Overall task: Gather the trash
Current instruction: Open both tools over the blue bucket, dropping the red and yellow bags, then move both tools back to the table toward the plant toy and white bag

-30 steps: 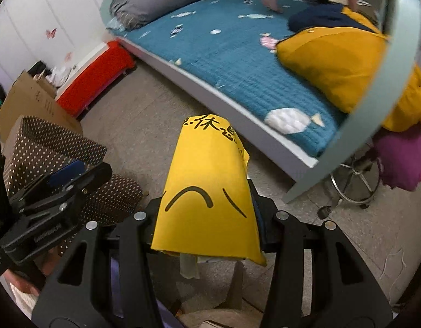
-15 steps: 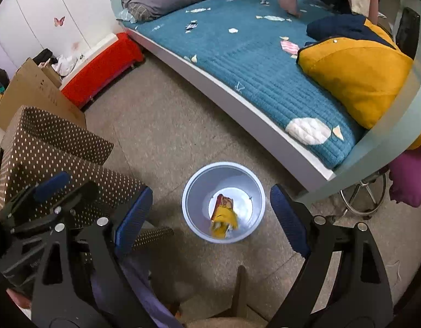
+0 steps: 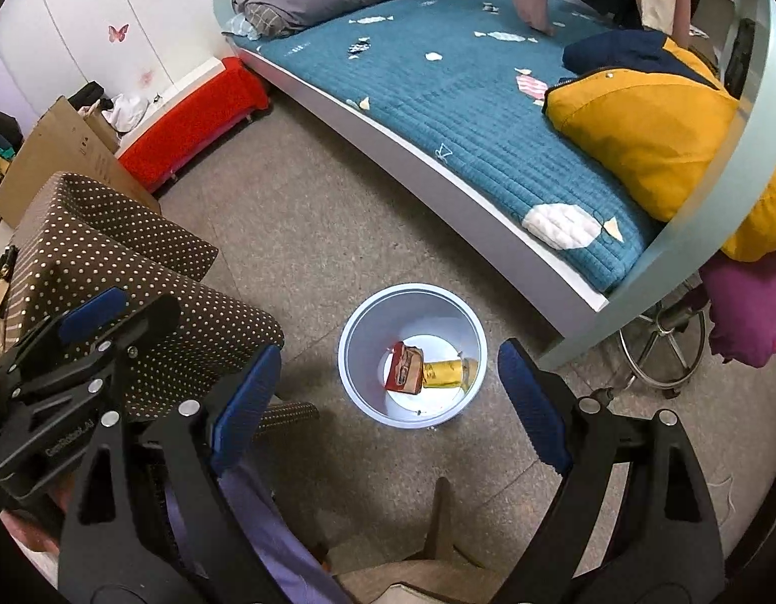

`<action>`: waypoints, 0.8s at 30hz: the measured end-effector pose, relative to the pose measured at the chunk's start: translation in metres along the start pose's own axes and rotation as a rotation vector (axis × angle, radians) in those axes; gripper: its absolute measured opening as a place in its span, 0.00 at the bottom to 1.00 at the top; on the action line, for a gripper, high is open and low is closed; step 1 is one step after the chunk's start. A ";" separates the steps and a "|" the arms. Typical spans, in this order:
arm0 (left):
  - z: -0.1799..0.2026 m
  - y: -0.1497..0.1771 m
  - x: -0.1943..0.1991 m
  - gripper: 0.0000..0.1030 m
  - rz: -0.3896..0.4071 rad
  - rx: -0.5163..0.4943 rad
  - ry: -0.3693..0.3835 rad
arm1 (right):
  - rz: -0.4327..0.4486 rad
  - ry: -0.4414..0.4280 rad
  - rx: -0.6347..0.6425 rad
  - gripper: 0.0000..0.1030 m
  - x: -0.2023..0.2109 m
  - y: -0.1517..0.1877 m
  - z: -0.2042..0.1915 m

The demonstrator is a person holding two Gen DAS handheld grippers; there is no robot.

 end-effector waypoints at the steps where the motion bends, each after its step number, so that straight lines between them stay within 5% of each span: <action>1: 0.000 0.001 0.004 0.71 0.009 -0.002 0.002 | 0.007 -0.001 0.001 0.84 0.003 0.001 -0.001; 24: -0.019 0.021 0.127 0.71 0.238 0.012 -0.070 | 0.185 -0.123 0.079 0.84 0.083 0.027 -0.058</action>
Point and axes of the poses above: each gripper's, at about its wrist camera, not at the fingertips, and x roughly against the way its jaws point, z to its right, y to its underside, the point moved 2 cm from there along -x, roughly the way its jaws point, and after that the axes turned 5 degrees about -x, right-handed, at the moved point
